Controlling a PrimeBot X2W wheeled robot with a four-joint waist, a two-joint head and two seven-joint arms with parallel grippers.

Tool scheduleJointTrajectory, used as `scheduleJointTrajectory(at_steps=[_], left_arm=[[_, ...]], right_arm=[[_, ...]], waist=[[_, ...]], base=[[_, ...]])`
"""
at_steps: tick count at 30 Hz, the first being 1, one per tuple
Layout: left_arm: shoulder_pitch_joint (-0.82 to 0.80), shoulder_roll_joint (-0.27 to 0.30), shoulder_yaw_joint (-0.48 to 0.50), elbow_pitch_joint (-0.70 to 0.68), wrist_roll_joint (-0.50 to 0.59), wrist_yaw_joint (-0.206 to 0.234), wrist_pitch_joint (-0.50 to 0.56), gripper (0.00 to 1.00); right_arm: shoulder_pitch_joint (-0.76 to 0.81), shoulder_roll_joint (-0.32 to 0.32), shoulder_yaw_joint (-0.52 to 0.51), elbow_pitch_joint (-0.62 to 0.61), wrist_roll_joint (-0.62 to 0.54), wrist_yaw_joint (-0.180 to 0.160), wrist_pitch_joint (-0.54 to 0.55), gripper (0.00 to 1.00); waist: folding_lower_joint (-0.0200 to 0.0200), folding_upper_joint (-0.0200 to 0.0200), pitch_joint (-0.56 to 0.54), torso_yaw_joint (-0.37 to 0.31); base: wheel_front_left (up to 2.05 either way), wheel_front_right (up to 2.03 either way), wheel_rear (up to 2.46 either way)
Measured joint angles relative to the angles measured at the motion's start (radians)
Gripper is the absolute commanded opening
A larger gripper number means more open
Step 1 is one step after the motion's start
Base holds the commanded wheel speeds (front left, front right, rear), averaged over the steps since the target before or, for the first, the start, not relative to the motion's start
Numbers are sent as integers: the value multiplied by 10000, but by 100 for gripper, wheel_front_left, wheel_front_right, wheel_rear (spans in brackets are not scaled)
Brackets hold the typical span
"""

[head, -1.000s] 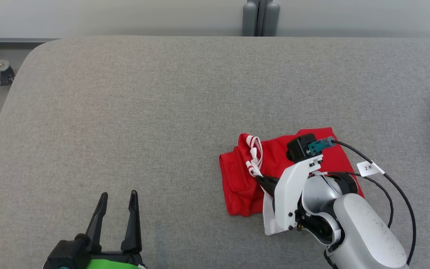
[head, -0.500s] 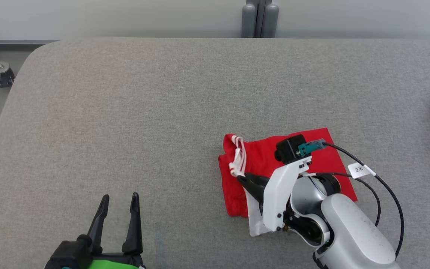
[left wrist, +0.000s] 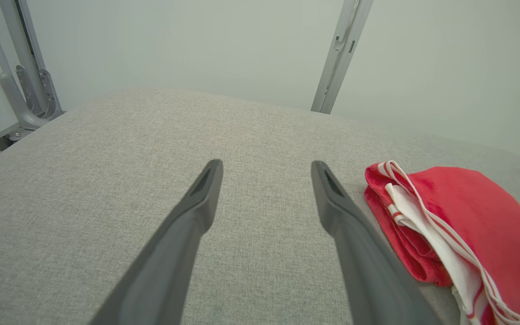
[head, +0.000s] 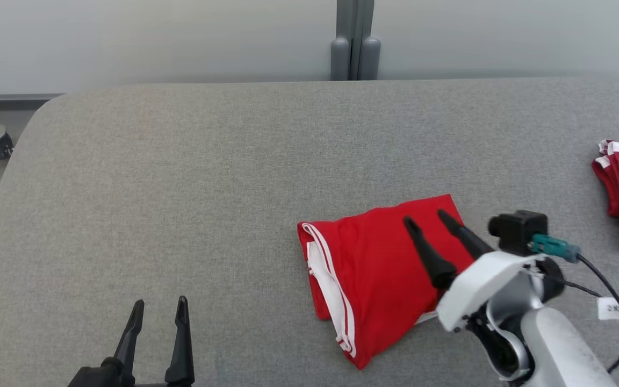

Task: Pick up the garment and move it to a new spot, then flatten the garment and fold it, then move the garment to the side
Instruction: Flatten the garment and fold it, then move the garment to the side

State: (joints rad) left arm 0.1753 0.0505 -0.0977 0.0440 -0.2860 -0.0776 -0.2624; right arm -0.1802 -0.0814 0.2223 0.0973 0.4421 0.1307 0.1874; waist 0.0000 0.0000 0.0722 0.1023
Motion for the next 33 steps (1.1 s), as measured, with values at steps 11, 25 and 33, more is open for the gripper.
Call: scheduleJointTrajectory(at_steps=[11,25,33], left_arm=[[518,0,506,-247,635,58,0,100],[1160,-2,853,-42,945,111,0,100],[1181,-2,671,178,932,54,0,100]], right_arm=[[1678,-1264,-1910,1394,-2813,6,-3854,100],[3245,-577,-2817,1944,-2926,8,-4491,100],[3209,-535,-2479,1818,-2932,8,-4491,100]], waist=[[0,0,-807,-258],[0,0,-1736,-238],[0,0,-1762,-309]], base=[[0,0,0],[0,0,0],[0,0,0]])
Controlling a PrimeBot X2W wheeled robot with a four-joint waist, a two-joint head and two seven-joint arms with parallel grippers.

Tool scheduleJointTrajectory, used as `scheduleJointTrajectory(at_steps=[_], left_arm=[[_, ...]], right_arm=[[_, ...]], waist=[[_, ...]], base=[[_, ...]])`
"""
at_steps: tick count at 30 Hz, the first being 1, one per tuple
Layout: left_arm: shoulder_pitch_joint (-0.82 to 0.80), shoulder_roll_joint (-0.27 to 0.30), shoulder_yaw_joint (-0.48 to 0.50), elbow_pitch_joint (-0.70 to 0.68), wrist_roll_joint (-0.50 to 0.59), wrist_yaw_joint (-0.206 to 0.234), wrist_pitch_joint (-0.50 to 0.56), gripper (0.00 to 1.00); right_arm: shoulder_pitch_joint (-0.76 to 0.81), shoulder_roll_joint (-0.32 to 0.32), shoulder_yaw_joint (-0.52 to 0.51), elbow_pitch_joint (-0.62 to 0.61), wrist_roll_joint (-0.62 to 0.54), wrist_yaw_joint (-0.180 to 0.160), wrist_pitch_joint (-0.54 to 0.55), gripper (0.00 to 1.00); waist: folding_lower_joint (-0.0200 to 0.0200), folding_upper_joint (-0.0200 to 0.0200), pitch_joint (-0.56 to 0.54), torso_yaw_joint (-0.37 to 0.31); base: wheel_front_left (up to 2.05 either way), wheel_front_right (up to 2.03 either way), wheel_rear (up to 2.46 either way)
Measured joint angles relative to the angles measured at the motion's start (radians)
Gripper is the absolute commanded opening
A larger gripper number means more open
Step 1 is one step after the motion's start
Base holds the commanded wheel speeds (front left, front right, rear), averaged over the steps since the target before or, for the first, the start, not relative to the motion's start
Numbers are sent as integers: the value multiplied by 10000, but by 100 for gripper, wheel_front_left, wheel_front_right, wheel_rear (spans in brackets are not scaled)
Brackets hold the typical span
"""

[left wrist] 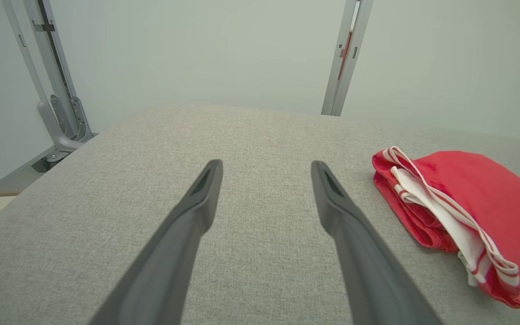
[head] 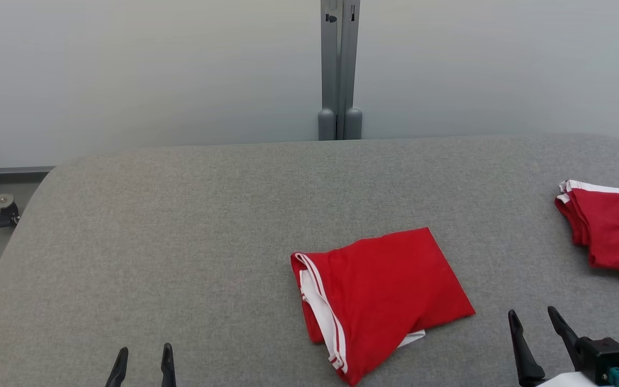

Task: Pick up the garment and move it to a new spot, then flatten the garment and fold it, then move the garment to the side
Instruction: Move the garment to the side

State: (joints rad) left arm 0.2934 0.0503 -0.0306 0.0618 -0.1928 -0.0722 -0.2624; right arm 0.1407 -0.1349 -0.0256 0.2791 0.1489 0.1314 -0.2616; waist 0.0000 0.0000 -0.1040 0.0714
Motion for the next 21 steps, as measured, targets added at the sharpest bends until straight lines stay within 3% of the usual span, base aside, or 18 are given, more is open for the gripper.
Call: scheduleJointTrajectory(at_steps=[18,21], left_arm=[[-34,0,-134,92,-86,-71,0,100],[-78,0,-127,96,-58,-119,0,100]], right_arm=[[-723,17,380,180,322,-2,0,100],[-1590,-263,754,209,725,-4,951,100]], waist=[[0,0,140,-19],[0,0,240,-49]], base=[[0,0,0],[0,0,0]])
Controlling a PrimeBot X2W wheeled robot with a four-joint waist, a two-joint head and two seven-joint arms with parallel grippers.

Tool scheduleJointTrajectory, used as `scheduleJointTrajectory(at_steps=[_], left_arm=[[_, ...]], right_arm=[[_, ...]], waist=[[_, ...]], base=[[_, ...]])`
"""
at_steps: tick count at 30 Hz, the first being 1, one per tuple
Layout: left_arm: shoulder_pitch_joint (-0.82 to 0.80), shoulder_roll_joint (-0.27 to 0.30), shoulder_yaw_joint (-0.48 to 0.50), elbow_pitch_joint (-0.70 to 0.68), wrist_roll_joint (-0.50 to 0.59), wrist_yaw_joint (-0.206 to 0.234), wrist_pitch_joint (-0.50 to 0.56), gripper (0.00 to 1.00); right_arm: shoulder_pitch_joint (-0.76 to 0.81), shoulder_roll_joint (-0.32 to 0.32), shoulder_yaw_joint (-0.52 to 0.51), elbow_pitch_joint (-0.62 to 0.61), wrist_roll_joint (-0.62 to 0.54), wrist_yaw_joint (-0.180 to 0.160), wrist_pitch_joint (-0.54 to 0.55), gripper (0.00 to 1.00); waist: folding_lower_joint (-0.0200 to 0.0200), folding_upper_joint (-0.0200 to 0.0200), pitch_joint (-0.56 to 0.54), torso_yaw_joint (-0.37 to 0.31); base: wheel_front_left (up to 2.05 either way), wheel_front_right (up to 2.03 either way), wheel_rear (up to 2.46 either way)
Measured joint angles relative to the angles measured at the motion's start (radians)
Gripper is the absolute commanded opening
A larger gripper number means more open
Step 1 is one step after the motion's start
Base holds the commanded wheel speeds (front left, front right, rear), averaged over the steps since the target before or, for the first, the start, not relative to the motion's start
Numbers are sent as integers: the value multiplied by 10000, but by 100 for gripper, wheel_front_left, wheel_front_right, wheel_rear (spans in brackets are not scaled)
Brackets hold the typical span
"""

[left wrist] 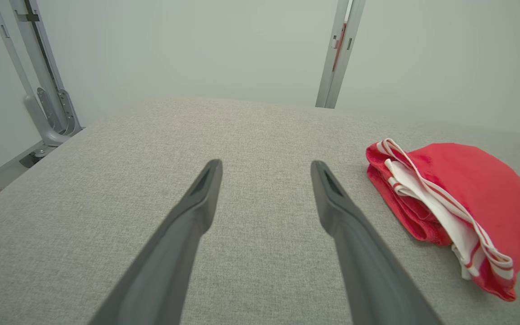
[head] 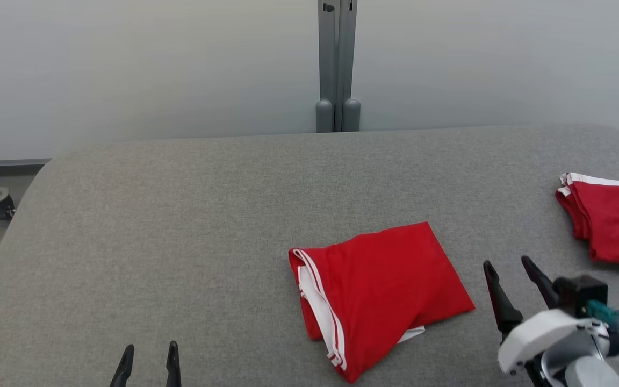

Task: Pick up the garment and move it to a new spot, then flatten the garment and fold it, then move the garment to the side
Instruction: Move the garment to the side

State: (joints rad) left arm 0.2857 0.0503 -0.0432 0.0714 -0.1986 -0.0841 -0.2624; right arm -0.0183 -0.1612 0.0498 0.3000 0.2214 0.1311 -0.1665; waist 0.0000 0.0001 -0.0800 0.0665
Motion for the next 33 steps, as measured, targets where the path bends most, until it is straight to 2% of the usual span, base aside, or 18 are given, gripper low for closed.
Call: scheduleJointTrajectory(at_steps=[7,11,17,29,30,31,33], left_arm=[[-162,0,-90,88,0,-127,0,100],[-451,-2,-330,188,-12,-213,0,100],[-779,0,-416,268,-159,-276,0,100],[-1326,-2,-449,418,-278,-393,0,100],[-1340,-2,-451,426,-278,-397,0,100],[-1344,-2,-451,428,-280,-399,0,100],[-1374,0,-435,426,-284,-403,0,100]], right_arm=[[-2043,-844,1103,-255,1290,2,4669,100],[-2860,-1007,1241,169,1599,-4,6638,100],[-3684,-840,1133,1442,1212,-2,7614,100],[-4678,-265,420,3887,525,-2,7647,100],[-4713,-257,437,3992,525,-2,7649,20],[-4787,-253,399,4071,591,-2,7612,0],[-4906,-199,280,4199,732,6,7426,0]], waist=[[0,0,318,-15],[0,-1,519,127],[0,0,848,530],[0,0,1661,1202],[0,-1,1703,1231],[0,-1,1738,1250],[0,-1,1787,1247]], base=[[0,0,0],[0,0,0],[0,0,0],[0,0,0],[0,0,0],[0,0,0],[0,0,0]])
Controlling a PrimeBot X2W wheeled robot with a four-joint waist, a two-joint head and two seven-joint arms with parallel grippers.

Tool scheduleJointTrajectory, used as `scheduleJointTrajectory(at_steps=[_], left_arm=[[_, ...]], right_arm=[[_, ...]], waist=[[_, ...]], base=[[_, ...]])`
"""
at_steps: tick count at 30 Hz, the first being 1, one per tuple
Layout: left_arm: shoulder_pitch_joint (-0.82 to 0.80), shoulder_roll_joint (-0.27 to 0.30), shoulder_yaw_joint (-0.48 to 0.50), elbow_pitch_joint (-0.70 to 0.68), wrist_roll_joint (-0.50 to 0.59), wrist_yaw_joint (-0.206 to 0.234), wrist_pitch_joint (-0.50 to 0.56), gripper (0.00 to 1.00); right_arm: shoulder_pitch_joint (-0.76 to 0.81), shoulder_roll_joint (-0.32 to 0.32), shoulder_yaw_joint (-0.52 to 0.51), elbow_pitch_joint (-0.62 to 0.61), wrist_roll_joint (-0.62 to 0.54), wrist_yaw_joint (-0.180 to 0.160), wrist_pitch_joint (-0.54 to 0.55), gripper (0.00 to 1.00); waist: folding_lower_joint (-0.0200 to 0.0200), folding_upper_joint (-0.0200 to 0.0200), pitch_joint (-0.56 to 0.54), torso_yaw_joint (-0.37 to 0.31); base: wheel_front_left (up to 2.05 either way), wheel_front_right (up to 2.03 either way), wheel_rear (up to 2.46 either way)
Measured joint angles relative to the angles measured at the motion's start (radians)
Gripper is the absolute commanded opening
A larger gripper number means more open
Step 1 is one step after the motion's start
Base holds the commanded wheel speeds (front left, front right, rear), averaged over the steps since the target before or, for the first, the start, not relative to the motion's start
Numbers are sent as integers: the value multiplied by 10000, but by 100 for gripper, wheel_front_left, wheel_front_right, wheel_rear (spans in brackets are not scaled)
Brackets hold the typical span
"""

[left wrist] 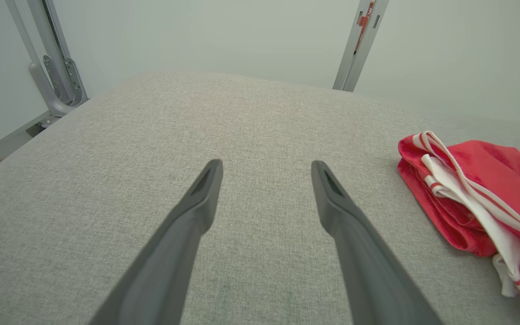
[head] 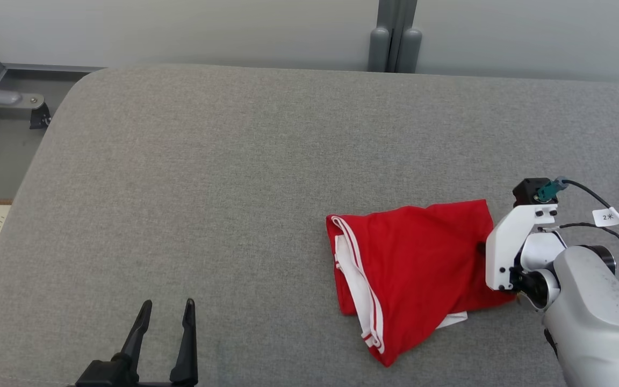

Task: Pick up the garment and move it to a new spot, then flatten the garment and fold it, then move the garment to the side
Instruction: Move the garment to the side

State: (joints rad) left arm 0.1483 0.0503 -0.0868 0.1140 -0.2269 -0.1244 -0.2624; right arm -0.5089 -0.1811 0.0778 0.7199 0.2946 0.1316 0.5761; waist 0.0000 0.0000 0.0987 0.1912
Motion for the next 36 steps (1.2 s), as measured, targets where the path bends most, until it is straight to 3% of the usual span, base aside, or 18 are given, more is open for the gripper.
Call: scheduleJointTrajectory(at_steps=[9,20,28,36], left_arm=[[-67,0,196,-117,-23,-27,0,100],[-488,-2,270,-370,115,-44,0,100],[-1051,326,-234,-523,182,-46,0,100],[-1131,851,-247,-568,174,-46,0,100]], right_arm=[[-780,15,73,128,-171,0,-1264,0],[-2782,552,-180,167,-1183,0,-2220,0],[-3187,257,-1718,61,-1952,0,-2899,0],[-3576,240,-3384,-8,-2778,-2,-3469,0]], waist=[[0,0,119,-537],[0,0,520,-2355],[0,0,1088,-3736],[0,0,1953,-4120]], base=[[0,0,0],[0,0,0],[0,0,0],[0,0,0]])
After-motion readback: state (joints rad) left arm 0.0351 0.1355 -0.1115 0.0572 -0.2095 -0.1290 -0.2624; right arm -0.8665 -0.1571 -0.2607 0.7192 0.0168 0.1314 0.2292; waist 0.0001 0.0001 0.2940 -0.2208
